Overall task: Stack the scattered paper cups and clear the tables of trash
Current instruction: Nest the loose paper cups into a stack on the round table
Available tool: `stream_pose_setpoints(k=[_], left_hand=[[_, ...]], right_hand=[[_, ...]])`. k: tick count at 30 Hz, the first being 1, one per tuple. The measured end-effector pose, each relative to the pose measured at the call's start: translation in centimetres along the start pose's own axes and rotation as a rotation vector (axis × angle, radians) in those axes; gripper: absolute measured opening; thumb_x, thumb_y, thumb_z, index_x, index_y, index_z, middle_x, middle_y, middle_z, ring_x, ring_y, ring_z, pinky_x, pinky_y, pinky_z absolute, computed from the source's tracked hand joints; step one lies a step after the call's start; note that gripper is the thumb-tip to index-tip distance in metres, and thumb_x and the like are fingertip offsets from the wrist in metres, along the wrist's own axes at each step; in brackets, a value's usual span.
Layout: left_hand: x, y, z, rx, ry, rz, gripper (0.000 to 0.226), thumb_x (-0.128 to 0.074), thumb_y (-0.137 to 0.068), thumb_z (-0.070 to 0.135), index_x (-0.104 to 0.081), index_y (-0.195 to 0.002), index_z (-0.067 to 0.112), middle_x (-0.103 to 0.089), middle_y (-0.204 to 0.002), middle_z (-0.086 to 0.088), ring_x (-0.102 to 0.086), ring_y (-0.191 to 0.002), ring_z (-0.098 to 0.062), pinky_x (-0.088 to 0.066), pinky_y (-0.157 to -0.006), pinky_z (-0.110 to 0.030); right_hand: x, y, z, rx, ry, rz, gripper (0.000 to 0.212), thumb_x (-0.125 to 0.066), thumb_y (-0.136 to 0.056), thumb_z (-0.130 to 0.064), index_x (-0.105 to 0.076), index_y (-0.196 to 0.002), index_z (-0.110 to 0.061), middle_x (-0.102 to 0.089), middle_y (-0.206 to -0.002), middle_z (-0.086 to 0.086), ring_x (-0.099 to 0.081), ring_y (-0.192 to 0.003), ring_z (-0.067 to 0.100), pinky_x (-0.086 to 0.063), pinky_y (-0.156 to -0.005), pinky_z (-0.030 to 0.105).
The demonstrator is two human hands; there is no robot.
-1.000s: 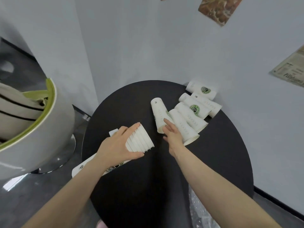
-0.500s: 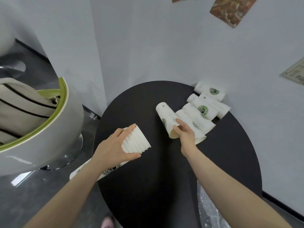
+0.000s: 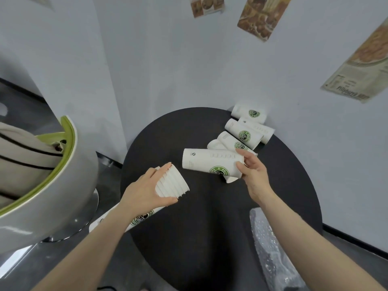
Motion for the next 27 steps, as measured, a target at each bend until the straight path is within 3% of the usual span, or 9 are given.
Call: stream_pose_setpoints(k=[3,9,12,16,20,27], left_hand=[[0.4,0.4,-0.2,-0.031,-0.005,-0.001,0.099,-0.066,-0.068,0.068,-0.006,-0.145,0.052,-0.036,-0.135,0.017,-0.045,-0.118,-0.010,-0.048,-0.087,-0.034],[0.6,0.9,0.9,-0.141,-0.016,-0.011,0.098,-0.065,-0.067,0.069,-0.006,-0.143,0.055,-0.034,-0.137,0.019,-0.043,-0.123,-0.007,-0.046,-0.080,-0.027],[-0.2,0.5,1.7,-0.180,-0.035,-0.032,0.099,-0.064,-0.067,0.070,-0.004,-0.144,0.055,-0.034,-0.137,0.020,-0.039,-0.127,-0.007,-0.046,-0.081,-0.026],[-1.1,-0.5,2.8,-0.213,-0.033,-0.054,0.100,-0.062,-0.064,0.073,-0.004,-0.143,0.055,-0.036,-0.126,0.024,-0.047,-0.110,-0.005,-0.046,-0.075,-0.025],[-1.6,-1.5,3.4,-0.226,-0.052,-0.085,0.102,-0.060,-0.064,0.075,0.002,-0.143,0.056,-0.036,-0.120,0.022,-0.048,-0.099,-0.004,-0.045,-0.070,-0.023],[-2.1,-3.5,3.0,-0.236,-0.080,-0.112,0.102,-0.060,-0.066,0.073,0.012,-0.138,0.063,-0.035,-0.113,0.020,-0.047,-0.092,-0.003,-0.043,-0.064,-0.020]], right_hand=[[-0.5,1.4,-0.4,0.016,-0.003,-0.078,0.038,-0.055,-0.087,0.009,-0.068,-0.105,-0.022,-0.072,-0.099,-0.007,-0.063,-0.098,0.014,-0.050,-0.087,0.039],[-3.7,3.8,-0.1,0.000,-0.013,-0.233,0.033,-0.054,-0.088,0.008,-0.066,-0.107,-0.016,-0.071,-0.104,-0.003,-0.065,-0.093,0.011,-0.054,-0.072,0.023],[-5.3,4.7,0.4,0.001,-0.028,-0.291,0.031,-0.053,-0.088,0.008,-0.064,-0.109,-0.013,-0.072,-0.099,-0.002,-0.065,-0.093,0.010,-0.052,-0.077,0.022],[-7.0,5.1,1.5,-0.006,-0.027,-0.353,0.030,-0.054,-0.088,0.005,-0.064,-0.109,-0.013,-0.072,-0.101,0.001,-0.064,-0.097,0.013,-0.050,-0.083,0.023],[-8.5,5.1,3.0,-0.038,-0.007,-0.390,0.027,-0.063,-0.085,-0.005,-0.066,-0.109,-0.016,-0.070,-0.101,0.002,-0.062,-0.096,0.012,-0.050,-0.078,0.024],[-9.0,3.5,4.2,-0.077,-0.023,-0.411,0.033,-0.059,-0.089,-0.005,-0.064,-0.118,-0.018,-0.070,-0.111,0.000,-0.061,-0.106,0.013,-0.049,-0.085,0.025]])
Point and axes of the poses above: each hand's wrist, its own y-axis away from the middle knuckle, its own x-axis out of the back of the hand, z = x × y, the point moved 7 cm from there along -y, towards the middle knuckle
